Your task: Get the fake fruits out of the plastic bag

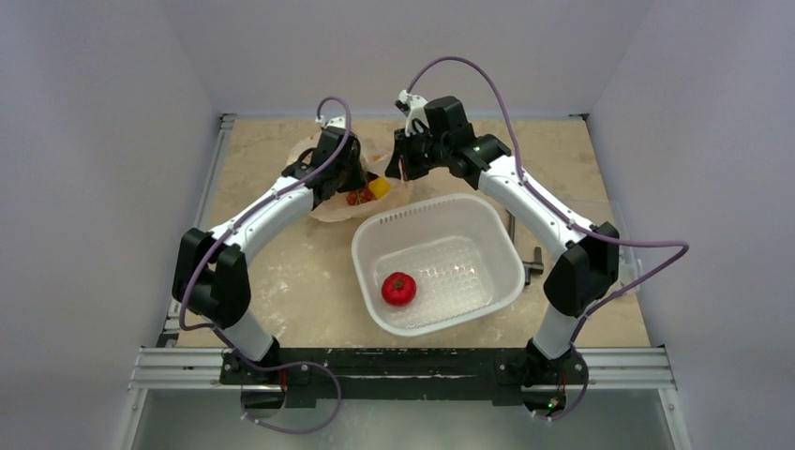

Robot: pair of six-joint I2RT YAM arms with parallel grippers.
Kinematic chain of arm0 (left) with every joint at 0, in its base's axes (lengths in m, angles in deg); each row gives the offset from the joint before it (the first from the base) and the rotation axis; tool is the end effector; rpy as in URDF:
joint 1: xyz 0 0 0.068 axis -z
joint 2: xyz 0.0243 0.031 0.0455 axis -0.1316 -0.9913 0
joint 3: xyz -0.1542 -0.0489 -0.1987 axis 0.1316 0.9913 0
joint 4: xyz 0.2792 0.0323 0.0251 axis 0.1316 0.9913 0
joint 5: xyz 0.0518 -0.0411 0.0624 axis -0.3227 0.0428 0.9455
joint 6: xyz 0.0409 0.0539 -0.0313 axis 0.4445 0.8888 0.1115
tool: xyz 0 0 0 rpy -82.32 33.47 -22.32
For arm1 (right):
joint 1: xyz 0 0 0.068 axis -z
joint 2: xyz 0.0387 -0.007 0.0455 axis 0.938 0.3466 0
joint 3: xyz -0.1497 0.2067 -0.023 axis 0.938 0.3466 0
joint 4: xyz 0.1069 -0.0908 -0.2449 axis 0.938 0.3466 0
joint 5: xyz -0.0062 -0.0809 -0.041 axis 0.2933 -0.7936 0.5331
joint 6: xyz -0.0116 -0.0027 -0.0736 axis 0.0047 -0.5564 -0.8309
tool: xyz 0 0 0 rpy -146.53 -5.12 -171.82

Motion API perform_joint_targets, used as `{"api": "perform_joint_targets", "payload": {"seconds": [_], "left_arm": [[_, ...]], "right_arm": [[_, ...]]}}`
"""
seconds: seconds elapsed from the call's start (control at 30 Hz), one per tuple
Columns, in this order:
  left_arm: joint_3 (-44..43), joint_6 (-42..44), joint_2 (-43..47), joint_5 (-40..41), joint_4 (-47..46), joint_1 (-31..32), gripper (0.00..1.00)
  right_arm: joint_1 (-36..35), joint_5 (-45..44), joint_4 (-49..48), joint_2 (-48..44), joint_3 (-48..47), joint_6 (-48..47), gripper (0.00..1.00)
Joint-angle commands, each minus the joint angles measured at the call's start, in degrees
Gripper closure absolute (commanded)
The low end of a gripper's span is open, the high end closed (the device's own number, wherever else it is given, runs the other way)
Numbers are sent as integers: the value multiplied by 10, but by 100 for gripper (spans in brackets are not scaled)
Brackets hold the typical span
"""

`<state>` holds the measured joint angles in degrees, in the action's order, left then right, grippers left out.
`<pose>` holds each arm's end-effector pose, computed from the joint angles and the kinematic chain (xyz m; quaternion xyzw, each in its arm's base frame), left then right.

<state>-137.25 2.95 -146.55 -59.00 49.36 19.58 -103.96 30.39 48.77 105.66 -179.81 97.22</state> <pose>0.3702 -0.1764 0.2543 -0.1056 0.8956 -0.1458 0.4068 0.3565 0.2680 0.3358 -0.2275 0.8371 0.3317 0.3707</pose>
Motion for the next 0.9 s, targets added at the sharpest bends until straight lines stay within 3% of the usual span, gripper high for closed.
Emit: {"api": "perform_joint_targets", "payload": {"seconds": [0.0, 0.23, 0.33, 0.43, 0.67, 0.87], "left_arm": [[33, 11, -6, -61, -57, -2, 74], [123, 16, 0, -51, -96, -19, 58], [130, 22, -30, -76, -121, -35, 57], [127, 29, -42, -76, -146, -43, 55], [85, 40, -70, -48, -187, -68, 36], [31, 61, -129, -32, -203, -84, 34]], "right_arm": [[-2, -66, -15, -3, 11, 19, 100], [-4, -114, -33, -12, 42, 35, 100], [-7, -107, -33, -12, 53, 32, 100], [-11, -103, -32, -11, 62, 21, 100], [-11, -105, -12, 6, 33, 12, 100], [-12, -92, 9, 19, 8, 27, 100]]}}
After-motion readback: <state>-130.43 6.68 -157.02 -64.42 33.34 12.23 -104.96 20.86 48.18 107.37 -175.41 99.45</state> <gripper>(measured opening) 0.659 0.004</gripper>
